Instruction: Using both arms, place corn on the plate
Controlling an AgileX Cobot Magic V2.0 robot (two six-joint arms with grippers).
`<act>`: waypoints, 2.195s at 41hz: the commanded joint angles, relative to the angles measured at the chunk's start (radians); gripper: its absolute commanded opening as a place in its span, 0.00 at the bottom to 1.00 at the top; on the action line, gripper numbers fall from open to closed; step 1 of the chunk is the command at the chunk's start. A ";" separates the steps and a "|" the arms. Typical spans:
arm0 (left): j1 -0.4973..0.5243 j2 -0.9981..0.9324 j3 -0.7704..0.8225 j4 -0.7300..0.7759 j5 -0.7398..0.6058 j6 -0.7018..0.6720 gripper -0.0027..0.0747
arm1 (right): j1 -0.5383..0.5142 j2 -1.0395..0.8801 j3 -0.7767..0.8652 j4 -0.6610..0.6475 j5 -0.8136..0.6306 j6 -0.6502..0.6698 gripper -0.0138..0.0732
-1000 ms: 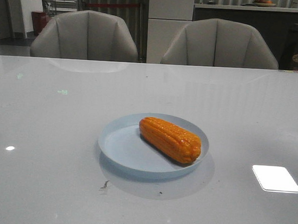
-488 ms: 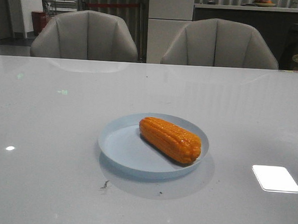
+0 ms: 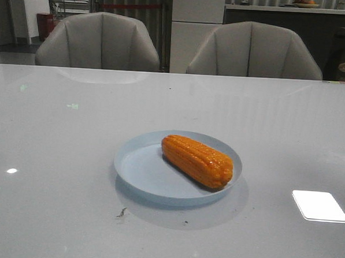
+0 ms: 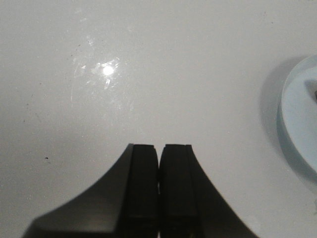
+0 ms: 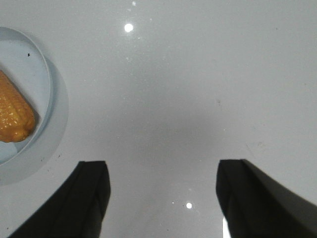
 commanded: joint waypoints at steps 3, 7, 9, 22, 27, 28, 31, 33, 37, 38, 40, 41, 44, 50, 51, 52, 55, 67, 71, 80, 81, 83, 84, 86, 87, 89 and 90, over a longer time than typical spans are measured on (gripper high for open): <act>0.002 -0.064 0.036 -0.010 -0.120 -0.010 0.16 | -0.005 -0.025 -0.027 0.015 -0.052 -0.004 0.81; 0.002 -0.132 0.124 -0.012 -0.260 -0.010 0.16 | -0.005 -0.025 -0.027 0.015 -0.052 -0.004 0.81; 0.002 -0.179 0.169 -0.012 -0.335 -0.010 0.16 | -0.005 -0.025 -0.027 0.015 -0.052 -0.004 0.81; 0.007 -0.523 0.512 0.000 -0.889 -0.010 0.16 | -0.005 -0.025 -0.027 0.016 -0.052 -0.004 0.81; 0.028 -0.663 0.620 0.045 -0.967 -0.010 0.16 | -0.005 -0.025 -0.027 0.016 -0.052 -0.004 0.81; 0.033 -0.678 0.637 0.053 -0.971 -0.010 0.16 | -0.005 -0.025 -0.027 0.016 -0.052 -0.004 0.81; 0.051 -0.761 0.696 0.080 -0.970 -0.010 0.16 | -0.005 -0.025 -0.027 0.016 -0.052 -0.004 0.81; 0.060 -0.804 0.726 0.083 -0.970 -0.010 0.16 | -0.005 -0.025 -0.027 0.016 -0.052 -0.004 0.81; 0.083 -0.909 0.788 0.083 -0.969 -0.010 0.16 | -0.005 -0.025 -0.027 0.016 -0.052 -0.004 0.81; 0.087 -0.939 0.799 0.083 -0.969 -0.010 0.16 | -0.005 -0.025 -0.027 0.016 -0.052 -0.004 0.81; 0.097 -0.985 0.825 0.083 -0.969 -0.010 0.16 | -0.005 -0.025 -0.027 0.016 -0.052 -0.004 0.81; 0.103 -1.015 0.836 0.083 -0.969 -0.010 0.16 | -0.005 -0.025 -0.027 0.016 -0.052 -0.004 0.81; 0.115 -1.089 0.868 0.083 -0.963 -0.010 0.16 | -0.005 -0.025 -0.027 0.016 -0.052 -0.004 0.81; 0.119 -1.238 0.865 0.083 -0.764 -0.010 0.16 | -0.005 -0.025 -0.027 0.016 -0.052 -0.004 0.81; 0.119 -1.262 0.865 0.083 -0.726 -0.010 0.16 | -0.005 -0.025 -0.027 0.016 -0.052 -0.004 0.81; 0.119 -1.265 0.865 0.083 -0.713 -0.010 0.16 | -0.005 -0.025 -0.027 0.016 -0.052 -0.004 0.81; 0.119 -1.249 0.865 0.083 -0.671 -0.010 0.16 | -0.005 -0.025 -0.027 0.016 -0.050 -0.004 0.81; 0.119 -1.259 0.865 0.083 -0.597 -0.010 0.16 | -0.005 -0.025 -0.027 0.016 -0.051 -0.004 0.81; 0.119 -1.259 0.865 0.083 -0.597 -0.010 0.16 | -0.005 -0.025 -0.027 0.016 -0.051 -0.004 0.81; 0.119 -1.259 0.865 0.083 -0.597 -0.010 0.16 | -0.005 -0.025 -0.027 0.016 -0.051 -0.004 0.81; 0.119 -1.259 0.865 0.083 -0.597 -0.010 0.16 | -0.005 -0.025 -0.027 0.016 -0.051 -0.004 0.81; 0.119 -1.259 0.865 0.083 -0.597 -0.010 0.16 | -0.005 -0.025 -0.027 0.016 -0.051 -0.004 0.81; 0.119 -1.259 0.865 0.083 -0.597 -0.010 0.16 | -0.005 -0.025 -0.027 0.016 -0.051 -0.004 0.81; 0.119 -1.259 0.865 0.083 -0.597 -0.010 0.16 | -0.005 -0.025 -0.027 0.016 -0.051 -0.004 0.81; 0.119 -1.259 0.865 0.083 -0.597 -0.010 0.16 | -0.005 -0.025 -0.027 0.016 -0.051 -0.004 0.81; 0.119 -1.259 0.865 0.083 -0.597 -0.010 0.16 | -0.005 -0.025 -0.027 0.016 -0.051 -0.004 0.81; 0.119 -1.259 0.865 0.083 -0.597 -0.010 0.16 | -0.005 -0.025 -0.027 0.016 -0.051 -0.004 0.81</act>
